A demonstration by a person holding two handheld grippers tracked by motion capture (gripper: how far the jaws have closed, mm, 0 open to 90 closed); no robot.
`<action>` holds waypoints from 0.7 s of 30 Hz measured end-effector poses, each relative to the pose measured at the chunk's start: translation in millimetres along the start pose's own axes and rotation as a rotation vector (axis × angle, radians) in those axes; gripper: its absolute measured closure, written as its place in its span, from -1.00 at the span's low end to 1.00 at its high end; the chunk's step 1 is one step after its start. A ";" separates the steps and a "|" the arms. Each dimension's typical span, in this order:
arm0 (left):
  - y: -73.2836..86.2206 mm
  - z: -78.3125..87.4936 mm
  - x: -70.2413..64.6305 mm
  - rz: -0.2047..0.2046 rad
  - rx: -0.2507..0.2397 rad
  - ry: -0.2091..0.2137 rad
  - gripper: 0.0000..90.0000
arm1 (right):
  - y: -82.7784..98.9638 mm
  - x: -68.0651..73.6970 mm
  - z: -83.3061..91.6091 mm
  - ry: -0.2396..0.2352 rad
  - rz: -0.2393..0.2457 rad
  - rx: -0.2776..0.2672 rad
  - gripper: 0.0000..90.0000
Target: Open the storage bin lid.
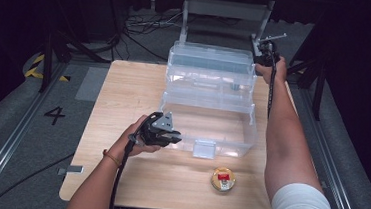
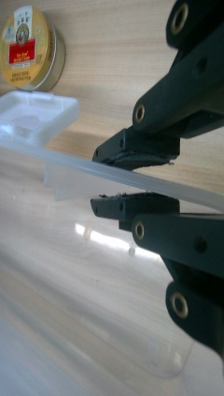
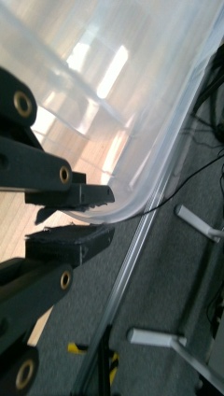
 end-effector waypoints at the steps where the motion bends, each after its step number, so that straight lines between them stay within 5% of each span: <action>1: -0.3 -0.1 -0.1 0.002 0.001 -0.001 0.69 | 0.0 0.0 0.0 0.000 0.000 0.000 0.78; 21: -2.0 -2.3 -3.2 0.010 0.004 -0.013 0.69 | -13.2 1.9 21.9 0.018 0.048 -0.053 0.78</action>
Point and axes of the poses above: each handheld gripper's, and its own axes: z roughly backward along the jaws, y roughly out of its underside, x roughly to its left, the point moved 9 cm from there along -z, roughly forward along the jaws, and after that the axes turned 12 degrees about -x, right-handed, at the moved point
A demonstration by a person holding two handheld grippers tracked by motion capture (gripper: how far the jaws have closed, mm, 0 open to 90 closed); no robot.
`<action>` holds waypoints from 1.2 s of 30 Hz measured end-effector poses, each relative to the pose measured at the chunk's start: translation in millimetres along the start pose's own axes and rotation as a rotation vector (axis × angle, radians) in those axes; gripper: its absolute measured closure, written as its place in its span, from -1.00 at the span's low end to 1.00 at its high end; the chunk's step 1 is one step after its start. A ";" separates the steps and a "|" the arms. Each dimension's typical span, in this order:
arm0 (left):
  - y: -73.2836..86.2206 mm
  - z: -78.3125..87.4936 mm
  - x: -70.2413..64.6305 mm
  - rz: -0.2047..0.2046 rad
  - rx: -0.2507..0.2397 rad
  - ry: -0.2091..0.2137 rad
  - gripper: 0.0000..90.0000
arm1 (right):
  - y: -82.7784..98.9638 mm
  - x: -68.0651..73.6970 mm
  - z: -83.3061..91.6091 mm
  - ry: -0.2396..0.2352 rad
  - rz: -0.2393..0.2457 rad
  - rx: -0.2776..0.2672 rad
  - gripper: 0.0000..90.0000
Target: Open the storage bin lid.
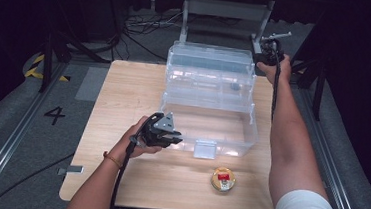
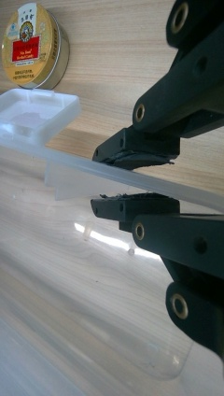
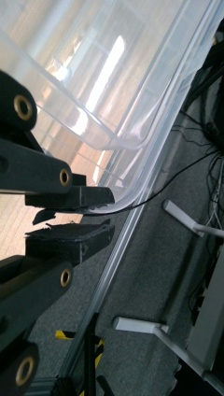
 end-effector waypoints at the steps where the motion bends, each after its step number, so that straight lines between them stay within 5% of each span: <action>1: 0.0 0.0 0.0 0.000 0.000 0.000 0.69 | 0.0 0.0 0.0 0.000 0.000 0.000 0.78; 15: -0.3 -0.2 -0.4 -0.010 -0.009 -0.004 0.69 | -7.0 3.6 57.4 -0.001 0.049 -0.060 0.66; 28: 0.1 0.0 -0.1 -0.014 0.006 -0.007 0.69 | 15.4 12.3 121.8 -0.040 0.073 -0.095 0.53; 36: 0.0 -0.2 0.1 -0.016 0.010 -0.007 0.68 | 30.0 24.1 157.1 -0.066 0.127 -0.101 0.47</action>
Point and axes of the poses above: each handheld gripper's, and its own axes: z roughly backward along the jaws, y roughly out of its underside, x roughly to its left, the point moved 9 cm from there along -z, roughly forward along the jaws, and after that the axes turned 12 degrees about -x, right-handed, at the moved point
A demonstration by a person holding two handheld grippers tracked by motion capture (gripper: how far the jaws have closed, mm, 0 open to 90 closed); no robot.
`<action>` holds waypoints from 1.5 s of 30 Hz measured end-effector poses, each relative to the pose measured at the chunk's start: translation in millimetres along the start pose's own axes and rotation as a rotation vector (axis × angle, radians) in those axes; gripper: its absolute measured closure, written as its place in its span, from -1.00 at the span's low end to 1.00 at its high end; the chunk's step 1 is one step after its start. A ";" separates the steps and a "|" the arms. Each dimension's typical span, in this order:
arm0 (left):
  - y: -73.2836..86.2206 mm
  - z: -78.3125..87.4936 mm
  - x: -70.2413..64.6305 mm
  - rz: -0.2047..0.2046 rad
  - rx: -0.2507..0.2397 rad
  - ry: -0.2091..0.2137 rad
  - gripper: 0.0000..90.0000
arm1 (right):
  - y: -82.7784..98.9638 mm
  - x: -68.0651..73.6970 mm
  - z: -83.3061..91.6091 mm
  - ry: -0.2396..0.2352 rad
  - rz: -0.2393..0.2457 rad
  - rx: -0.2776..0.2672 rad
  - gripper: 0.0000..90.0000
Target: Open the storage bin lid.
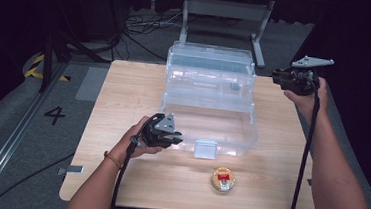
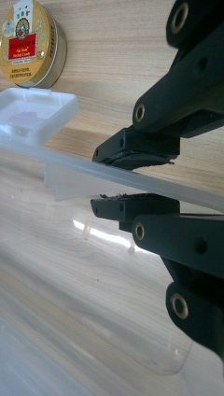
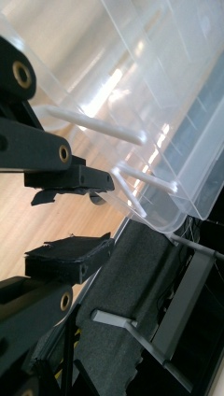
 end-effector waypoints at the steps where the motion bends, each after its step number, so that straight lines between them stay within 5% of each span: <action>1: 0.0 0.0 0.0 -0.001 0.001 0.000 0.68 | 0.5 2.1 3.2 -0.005 0.004 -0.004 0.47; 17: -0.1 -0.7 -0.2 -0.007 0.008 -0.011 0.67 | 25.4 46.2 47.7 -0.092 0.069 -0.009 0.39; 31: 0.1 -0.8 -0.6 -0.008 0.012 -0.020 0.66 | 50.1 68.6 75.5 -0.148 0.074 -0.008 0.33; 41: 0.5 -0.7 -0.8 -0.021 0.014 -0.026 0.64 | 71.4 93.2 90.5 -0.211 0.133 0.059 0.13; 45: 0.5 -0.7 -0.7 -0.022 0.015 -0.027 0.64 | 78.5 102.9 95.0 -0.242 0.115 0.072 0.01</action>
Point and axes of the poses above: each handheld gripper's, and its own axes: z roughly backward along the jaws, y roughly out of its underside, x roughly to its left, the point moved 9 cm from there along -z, roughly forward along the jaws, and after that the axes turned 12 degrees about -x, right-handed, at the moved point
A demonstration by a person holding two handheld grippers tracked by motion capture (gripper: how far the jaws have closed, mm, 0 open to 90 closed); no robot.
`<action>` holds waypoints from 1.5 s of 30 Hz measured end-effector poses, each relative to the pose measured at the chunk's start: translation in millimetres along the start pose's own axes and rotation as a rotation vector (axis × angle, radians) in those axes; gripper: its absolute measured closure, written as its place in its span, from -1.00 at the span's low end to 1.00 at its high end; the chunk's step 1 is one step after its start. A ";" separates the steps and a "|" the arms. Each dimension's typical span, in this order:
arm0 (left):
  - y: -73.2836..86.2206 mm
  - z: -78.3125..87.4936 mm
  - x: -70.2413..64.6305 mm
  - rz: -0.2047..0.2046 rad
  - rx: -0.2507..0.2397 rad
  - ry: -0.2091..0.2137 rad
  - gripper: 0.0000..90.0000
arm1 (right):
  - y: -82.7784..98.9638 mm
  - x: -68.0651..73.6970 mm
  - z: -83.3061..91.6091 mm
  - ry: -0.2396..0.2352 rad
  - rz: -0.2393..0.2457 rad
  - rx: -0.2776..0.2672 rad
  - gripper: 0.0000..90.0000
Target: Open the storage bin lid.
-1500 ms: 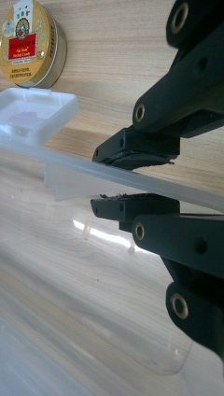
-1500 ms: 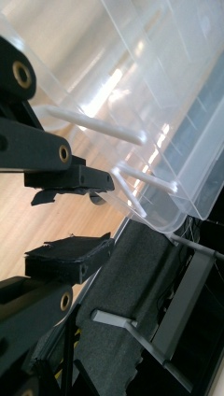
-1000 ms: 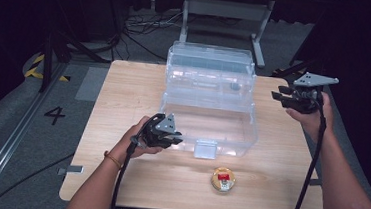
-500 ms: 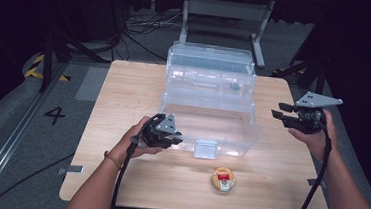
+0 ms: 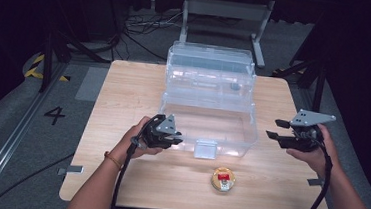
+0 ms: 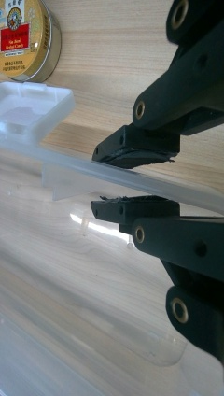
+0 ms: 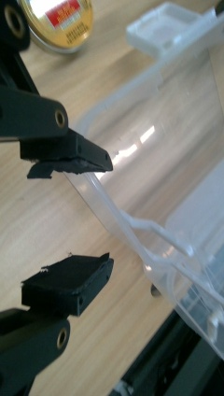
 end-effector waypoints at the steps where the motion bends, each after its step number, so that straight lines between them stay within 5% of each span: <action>1: 0.0 0.0 0.0 0.000 0.000 0.000 0.64 | 2.9 3.8 0.2 -0.007 0.001 0.008 -0.03; 11: -0.1 -0.1 0.0 0.003 -0.002 -0.001 0.64 | 32.8 49.5 -4.3 -0.115 0.013 0.116 -0.31; 16: -0.2 -0.2 0.1 0.003 -0.002 0.000 0.64 | 47.7 82.7 -9.1 -0.214 0.035 0.210 -0.44; 26: -0.2 -0.2 0.1 0.002 -0.001 0.000 0.64 | 52.6 129.3 -23.2 -0.331 0.067 0.302 -0.51; 34: -0.1 -0.2 0.0 0.001 0.000 0.001 0.64 | 51.1 154.8 -42.0 -0.411 0.106 0.378 -0.53; 45: 0.1 0.0 0.0 0.000 0.002 0.002 0.64 | 47.9 172.9 -62.7 -0.450 0.160 0.466 -0.56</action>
Point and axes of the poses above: each handheld gripper's, and its own axes: z roughly backward along the jaws, y roughly out of its underside, x roughly to its left, the point moved 9 cm from there along -z, roughly forward along the jaws, and after that the axes turned 12 degrees about -x, right-handed, at the moved point
